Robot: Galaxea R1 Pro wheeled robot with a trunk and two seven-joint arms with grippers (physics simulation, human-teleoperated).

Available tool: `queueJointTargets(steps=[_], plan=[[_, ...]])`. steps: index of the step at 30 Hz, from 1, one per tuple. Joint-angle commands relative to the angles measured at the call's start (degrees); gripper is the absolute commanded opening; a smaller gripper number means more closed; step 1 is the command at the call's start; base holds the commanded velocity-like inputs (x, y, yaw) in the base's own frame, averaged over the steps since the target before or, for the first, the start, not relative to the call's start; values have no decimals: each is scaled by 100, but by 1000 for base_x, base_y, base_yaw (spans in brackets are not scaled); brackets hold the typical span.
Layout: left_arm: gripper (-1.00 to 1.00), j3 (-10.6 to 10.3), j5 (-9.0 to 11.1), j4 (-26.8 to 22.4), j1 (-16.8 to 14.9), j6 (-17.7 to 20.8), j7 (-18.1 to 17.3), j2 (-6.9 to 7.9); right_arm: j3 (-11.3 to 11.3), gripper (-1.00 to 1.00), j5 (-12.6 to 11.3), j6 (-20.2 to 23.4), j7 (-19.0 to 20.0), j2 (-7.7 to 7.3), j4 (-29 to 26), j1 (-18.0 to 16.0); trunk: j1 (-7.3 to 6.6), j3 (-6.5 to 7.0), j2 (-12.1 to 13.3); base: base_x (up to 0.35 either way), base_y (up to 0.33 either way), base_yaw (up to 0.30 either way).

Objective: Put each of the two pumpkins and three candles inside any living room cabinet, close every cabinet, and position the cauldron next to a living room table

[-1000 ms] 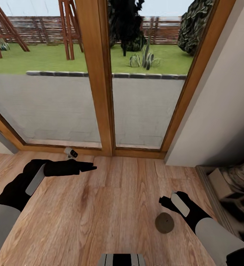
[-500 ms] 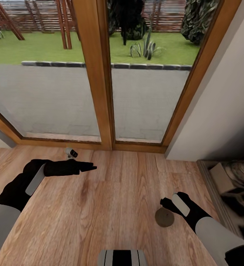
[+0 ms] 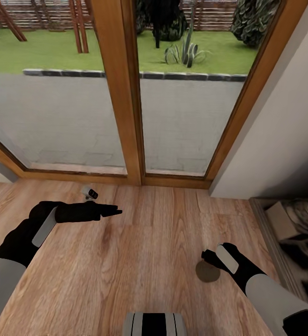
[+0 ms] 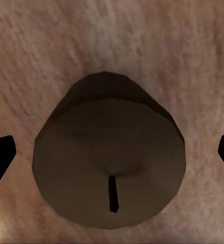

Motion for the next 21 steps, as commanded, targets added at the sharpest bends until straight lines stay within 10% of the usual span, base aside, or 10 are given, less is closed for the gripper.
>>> queueJointTargets(steps=[1, 21], plan=[[100, -13, 20, 1, -5, 52, -11, 6, 49, 100, -59, 10, -49, -9, -12, -3, 1, -27, -4, 0, 0, 0], [100, -13, 20, 1, -5, 52, -11, 4, 51, 100, -59, 2, -49, 16, -13, -3, 29, -271, -18, 0, 0, 0]])
